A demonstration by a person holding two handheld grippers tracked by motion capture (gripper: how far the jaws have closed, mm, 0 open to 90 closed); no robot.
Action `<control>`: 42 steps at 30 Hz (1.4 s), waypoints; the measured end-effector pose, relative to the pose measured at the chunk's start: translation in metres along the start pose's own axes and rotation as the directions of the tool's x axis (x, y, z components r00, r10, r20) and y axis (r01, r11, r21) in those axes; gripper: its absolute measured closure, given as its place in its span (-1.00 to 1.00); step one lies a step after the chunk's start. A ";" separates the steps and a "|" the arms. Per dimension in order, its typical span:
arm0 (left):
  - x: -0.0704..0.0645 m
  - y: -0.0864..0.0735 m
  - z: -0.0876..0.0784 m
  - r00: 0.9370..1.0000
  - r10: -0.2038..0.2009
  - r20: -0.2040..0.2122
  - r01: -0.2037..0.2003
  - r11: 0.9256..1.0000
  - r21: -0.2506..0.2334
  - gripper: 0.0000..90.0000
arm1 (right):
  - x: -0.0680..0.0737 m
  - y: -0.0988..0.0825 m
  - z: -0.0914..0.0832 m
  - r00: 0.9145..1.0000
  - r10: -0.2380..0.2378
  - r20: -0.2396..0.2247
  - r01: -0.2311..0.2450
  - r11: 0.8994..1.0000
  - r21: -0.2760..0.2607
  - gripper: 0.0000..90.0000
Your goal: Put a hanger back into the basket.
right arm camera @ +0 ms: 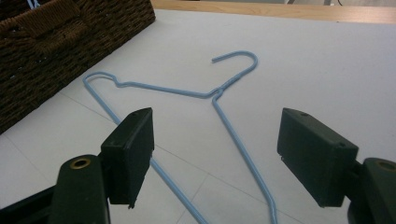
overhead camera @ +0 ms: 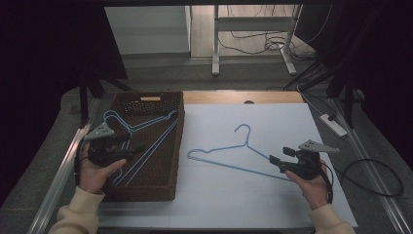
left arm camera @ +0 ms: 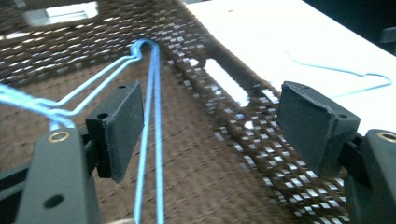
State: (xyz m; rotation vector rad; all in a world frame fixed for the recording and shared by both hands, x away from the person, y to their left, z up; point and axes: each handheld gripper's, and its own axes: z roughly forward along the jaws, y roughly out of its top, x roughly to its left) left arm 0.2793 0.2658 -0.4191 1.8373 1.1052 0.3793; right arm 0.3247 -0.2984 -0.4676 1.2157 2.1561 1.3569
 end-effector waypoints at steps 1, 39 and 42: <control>-0.004 0.000 0.001 1.000 0.006 0.007 -0.006 1.000 0.000 -0.47 | 0.000 0.000 0.000 1.000 0.000 0.000 0.000 1.000 0.000 -0.38; -0.065 -0.012 0.024 0.988 0.065 0.141 -0.065 0.998 -0.002 -0.48 | 0.004 0.000 0.002 0.999 -0.038 -0.007 0.038 0.999 0.034 -0.35; -0.065 -0.013 0.025 0.988 0.073 0.135 -0.073 0.997 0.001 -0.48 | 0.005 0.001 0.004 0.999 -0.036 -0.012 0.037 0.998 0.044 -0.32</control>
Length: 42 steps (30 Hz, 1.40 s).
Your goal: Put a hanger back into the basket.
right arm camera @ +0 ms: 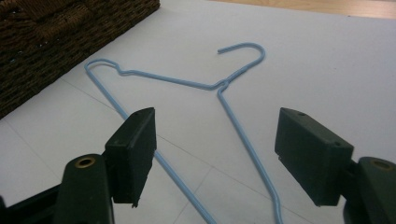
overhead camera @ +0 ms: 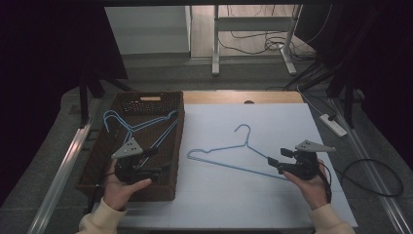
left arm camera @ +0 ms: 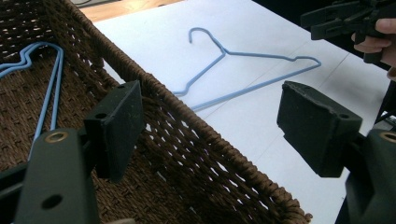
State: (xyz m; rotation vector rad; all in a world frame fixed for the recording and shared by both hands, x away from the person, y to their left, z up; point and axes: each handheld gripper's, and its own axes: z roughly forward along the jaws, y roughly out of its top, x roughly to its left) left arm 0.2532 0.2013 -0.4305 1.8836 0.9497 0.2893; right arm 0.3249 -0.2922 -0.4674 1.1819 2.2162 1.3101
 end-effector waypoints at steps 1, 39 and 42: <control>0.000 0.000 0.001 1.000 0.005 -0.007 -0.005 1.000 0.004 -0.48 | 0.001 0.001 0.001 1.000 0.000 0.000 0.000 1.000 0.004 -0.31; 0.000 0.000 0.002 1.000 0.013 0.002 -0.013 1.000 0.010 -0.48 | 0.073 0.032 0.131 0.976 -0.078 -0.203 0.138 0.942 0.306 1.00; 0.000 0.000 0.002 1.000 0.014 0.002 -0.014 1.000 0.009 -0.48 | 0.081 0.035 0.147 0.972 -0.082 -0.222 0.152 0.936 0.318 1.00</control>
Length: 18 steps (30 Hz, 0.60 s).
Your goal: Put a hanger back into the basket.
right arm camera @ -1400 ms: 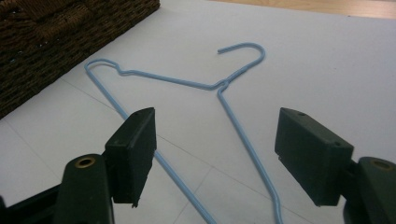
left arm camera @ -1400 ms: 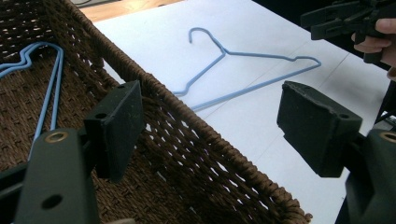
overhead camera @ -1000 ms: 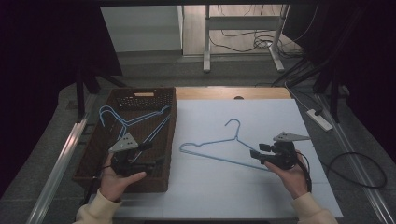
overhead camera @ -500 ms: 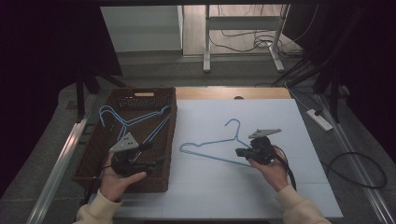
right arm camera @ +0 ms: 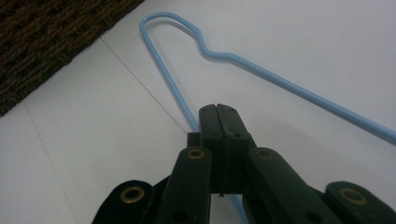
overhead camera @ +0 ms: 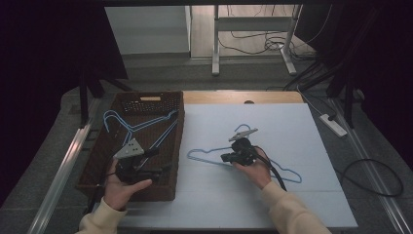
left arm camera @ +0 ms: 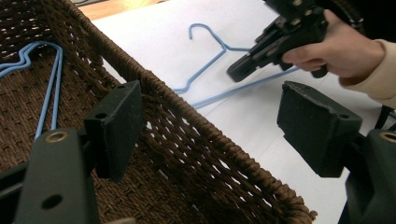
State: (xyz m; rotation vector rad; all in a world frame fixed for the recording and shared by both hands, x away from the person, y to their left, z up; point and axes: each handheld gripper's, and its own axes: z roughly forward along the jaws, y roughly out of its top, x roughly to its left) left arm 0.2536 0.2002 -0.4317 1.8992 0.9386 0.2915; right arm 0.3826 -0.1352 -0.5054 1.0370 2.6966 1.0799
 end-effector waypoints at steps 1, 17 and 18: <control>0.000 0.000 0.000 1.000 0.000 0.001 0.000 1.000 0.000 -0.48 | 0.001 0.002 0.003 1.000 -0.002 -0.004 0.002 1.000 0.005 1.00; 0.000 0.000 0.001 1.000 0.003 0.001 -0.003 1.000 0.004 -0.48 | 0.008 0.014 0.032 1.000 -0.020 -0.021 0.021 0.998 0.064 1.00; 0.000 0.000 0.001 1.000 0.003 0.002 -0.003 1.000 0.004 -0.48 | 0.008 0.013 0.031 1.000 -0.021 -0.023 0.022 0.998 0.067 1.00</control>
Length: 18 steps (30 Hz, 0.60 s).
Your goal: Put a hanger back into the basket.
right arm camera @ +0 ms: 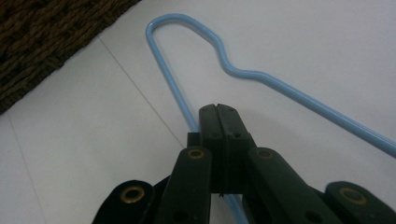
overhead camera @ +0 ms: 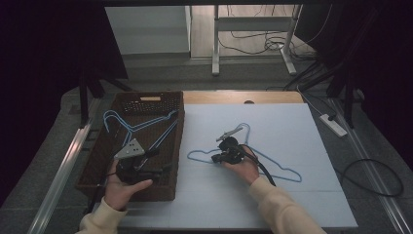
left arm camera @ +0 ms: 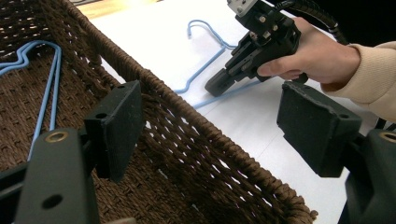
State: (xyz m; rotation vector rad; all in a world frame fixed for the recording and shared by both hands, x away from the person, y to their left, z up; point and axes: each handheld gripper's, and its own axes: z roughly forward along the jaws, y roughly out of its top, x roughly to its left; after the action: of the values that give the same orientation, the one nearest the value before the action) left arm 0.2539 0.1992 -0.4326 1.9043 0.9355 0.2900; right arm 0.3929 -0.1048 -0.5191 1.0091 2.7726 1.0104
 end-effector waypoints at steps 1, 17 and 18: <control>0.000 0.000 0.000 1.000 0.000 0.000 0.000 1.000 0.000 -0.48 | 0.001 -0.001 -0.001 1.000 -0.001 -0.002 0.001 1.000 0.004 1.00; 0.000 0.000 -0.001 1.000 0.000 0.002 0.000 1.000 -0.003 -0.47 | 0.014 -0.031 -0.020 0.998 -0.021 -0.055 0.023 0.999 0.048 1.00; -0.001 0.000 -0.001 1.000 -0.001 0.002 0.001 1.000 -0.003 -0.47 | 0.014 -0.032 -0.021 0.998 -0.021 -0.055 0.024 0.999 0.047 1.00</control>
State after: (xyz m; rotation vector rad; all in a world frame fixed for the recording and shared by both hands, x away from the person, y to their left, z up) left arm 0.2529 0.1996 -0.4314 1.9009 0.9334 0.2887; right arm 0.3591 -0.1270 -0.5189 0.9674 2.8582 0.9888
